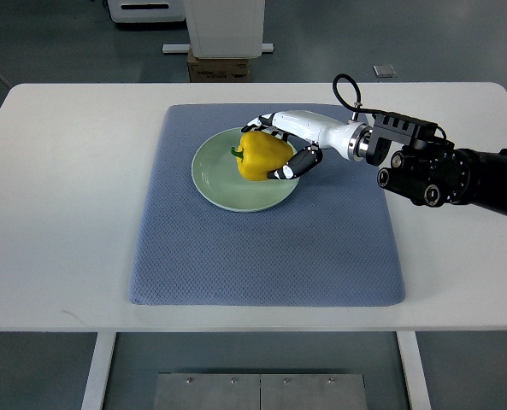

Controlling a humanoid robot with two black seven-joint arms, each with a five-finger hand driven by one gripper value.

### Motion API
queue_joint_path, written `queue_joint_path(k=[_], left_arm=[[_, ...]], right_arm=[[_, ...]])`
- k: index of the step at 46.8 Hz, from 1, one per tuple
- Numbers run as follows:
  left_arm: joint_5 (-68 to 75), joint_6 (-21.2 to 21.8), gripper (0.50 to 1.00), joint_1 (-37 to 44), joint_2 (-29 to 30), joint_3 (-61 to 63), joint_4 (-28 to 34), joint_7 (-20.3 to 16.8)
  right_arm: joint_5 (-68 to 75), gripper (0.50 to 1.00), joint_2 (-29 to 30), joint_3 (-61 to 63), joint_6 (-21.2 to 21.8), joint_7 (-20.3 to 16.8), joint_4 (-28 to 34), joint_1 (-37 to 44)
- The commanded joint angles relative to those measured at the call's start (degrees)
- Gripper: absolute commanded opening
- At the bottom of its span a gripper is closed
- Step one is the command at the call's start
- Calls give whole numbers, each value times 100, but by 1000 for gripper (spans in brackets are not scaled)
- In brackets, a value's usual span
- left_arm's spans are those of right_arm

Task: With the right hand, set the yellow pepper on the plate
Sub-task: 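Carry the pepper with the right hand onto the green plate, then open the right hand and lift it off the pepper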

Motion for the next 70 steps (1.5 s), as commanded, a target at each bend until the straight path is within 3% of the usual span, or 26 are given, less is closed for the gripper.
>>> queue_joint_path(k=[1,12,20,26,32,43,60,70], left_arm=[[0,-7,1000,0,0,0,0,0],[0,2,1000,0,0,0,0,0],[0,2,1000,0,0,0,0,0],[0,2,1000,0,0,0,0,0],[0,2,1000,0,0,0,0,0],[0,2,1000,0,0,0,0,0],[0,2,1000,0,0,0,0,0],[0,-7,1000,0,0,0,0,0]], right_arm=[[0,500,29,-1,0,-4,-30,-23],[9,500,64,8,0,5,-48,-93],[115,644,91,8,0,5,-48,-102],[115,707,100,17,0,14,-48,-111],[115,717,100,17,-9,14,-48,-146],[124,786,100,52,-88,14,-48,-146],[203,972,100,61,-255,14,-48,-207],[203,995,91,78,-255,14,-48,-190]])
